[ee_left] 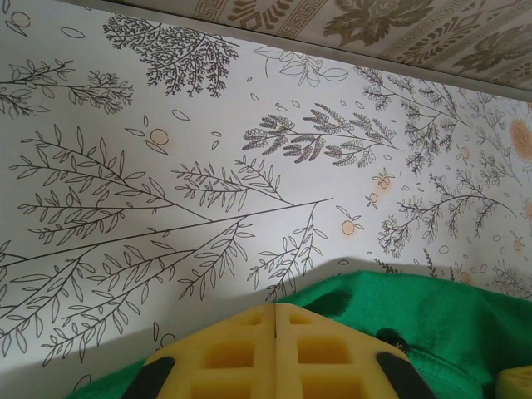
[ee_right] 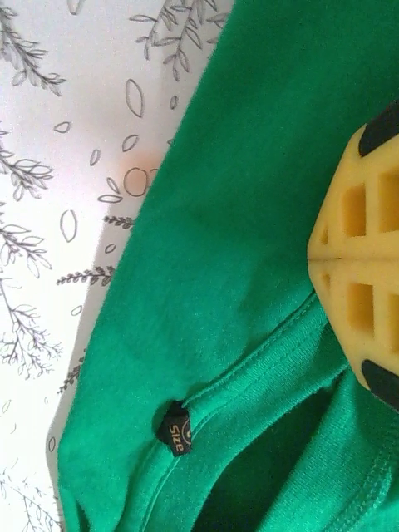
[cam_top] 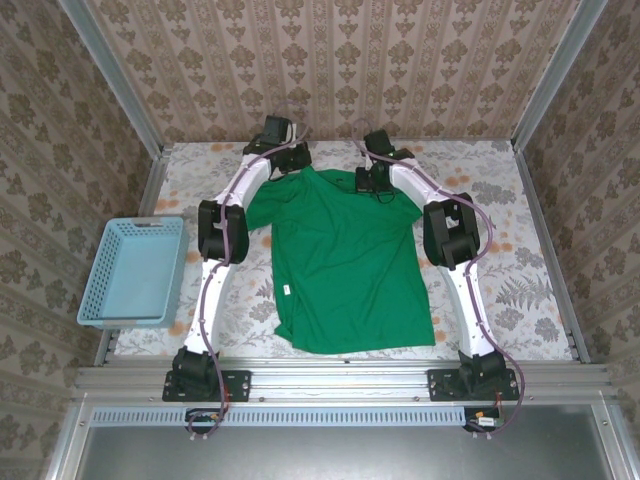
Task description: Fold the inside-out t-shirt
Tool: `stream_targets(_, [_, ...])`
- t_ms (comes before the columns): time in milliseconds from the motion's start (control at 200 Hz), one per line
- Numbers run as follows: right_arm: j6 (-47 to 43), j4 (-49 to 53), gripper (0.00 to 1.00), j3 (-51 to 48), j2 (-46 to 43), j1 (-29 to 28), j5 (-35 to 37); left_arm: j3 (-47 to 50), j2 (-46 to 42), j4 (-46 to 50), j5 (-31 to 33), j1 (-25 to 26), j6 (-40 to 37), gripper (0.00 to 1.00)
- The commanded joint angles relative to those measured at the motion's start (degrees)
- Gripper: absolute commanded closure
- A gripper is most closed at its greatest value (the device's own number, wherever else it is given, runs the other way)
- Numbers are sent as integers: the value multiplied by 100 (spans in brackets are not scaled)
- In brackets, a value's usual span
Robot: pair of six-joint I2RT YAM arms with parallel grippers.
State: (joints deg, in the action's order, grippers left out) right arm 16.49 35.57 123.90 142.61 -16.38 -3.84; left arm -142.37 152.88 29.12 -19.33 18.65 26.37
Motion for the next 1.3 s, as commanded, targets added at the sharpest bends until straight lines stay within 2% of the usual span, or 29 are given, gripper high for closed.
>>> stream_targets(0, [-114, 162, 100, 207, -119, 18, 350, 38, -126, -132, -89, -46, -78, 99])
stream_targets(220, [-510, 82, 100, 579, -353, 87, 636, 52, -226, -306, -18, -65, -147, 100])
stream_targets(425, [-815, 739, 100, 1806, 283, 255, 727, 45, -227, -498, 71, -108, -181, 98])
stream_targets(630, [-998, 318, 98, 2009, 620, 306, 852, -42, -88, -768, 61, -125, -183, 96])
stream_targets(695, [-1007, 198, 90, 2166, 775, 314, 898, -176, 25, -780, 39, -137, -162, 91])
stream_targets(730, [-1028, 201, 78, 2324, 886, 315, 904, -257, 88, -780, 22, -138, -150, 87])
stream_targets(770, [-1047, 279, 59, 2554, 1022, 306, 943, -370, 156, -741, -6, -152, -131, 80])
stream_targets(800, [-1053, 382, 53, 2751, 1097, 319, 972, -488, 194, -662, -18, -159, -117, 71])
stream_targets(910, [-1078, 804, 45, 3101, 1054, 326, 1111, -960, 177, -53, -8, -269, -24, 49])
stream_targets(995, [-1048, 1000, 41, 2766, 632, 335, 1213, -872, -230, 509, 132, -352, -55, 37])
stream_targets(1065, [-972, 982, 40, 2106, 100, 331, 1213, -438, -747, 855, 417, -405, -147, 32])
stream_targets(1295, [35, 135, 34, -1439, -2217, 300, 842, 2961, -2880, 482, 845, -383, -79, 29])
